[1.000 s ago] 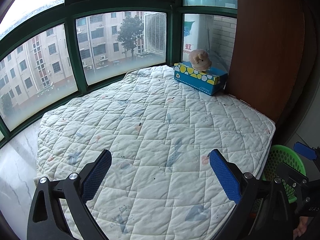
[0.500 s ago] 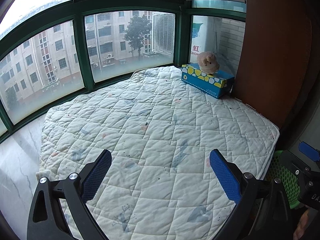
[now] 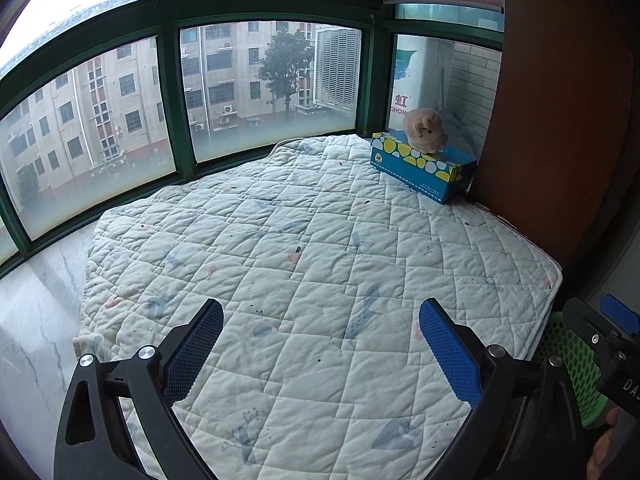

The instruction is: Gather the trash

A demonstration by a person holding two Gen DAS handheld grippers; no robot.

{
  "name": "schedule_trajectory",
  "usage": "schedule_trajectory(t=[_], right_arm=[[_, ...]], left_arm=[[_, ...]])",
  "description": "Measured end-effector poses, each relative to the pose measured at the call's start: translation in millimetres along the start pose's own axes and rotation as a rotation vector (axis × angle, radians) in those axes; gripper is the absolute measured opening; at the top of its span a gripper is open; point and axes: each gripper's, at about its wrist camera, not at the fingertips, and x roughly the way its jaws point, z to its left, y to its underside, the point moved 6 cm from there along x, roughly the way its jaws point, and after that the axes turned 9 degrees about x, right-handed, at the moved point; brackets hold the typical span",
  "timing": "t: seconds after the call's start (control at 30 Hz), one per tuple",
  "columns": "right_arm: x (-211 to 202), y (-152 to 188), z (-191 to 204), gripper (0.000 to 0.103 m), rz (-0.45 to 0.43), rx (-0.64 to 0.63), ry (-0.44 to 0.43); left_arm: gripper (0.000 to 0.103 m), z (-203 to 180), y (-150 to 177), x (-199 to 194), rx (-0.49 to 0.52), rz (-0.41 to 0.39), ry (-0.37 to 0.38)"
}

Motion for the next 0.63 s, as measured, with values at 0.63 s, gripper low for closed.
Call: schedule_trajectory(t=[0.63], right_arm=[[4.7,4.1,-2.3,0.099,0.011,0.019,0.014]], left_arm=[[0.095,2.9,-2.1,1.0,-0.020,0.000,-0.010]])
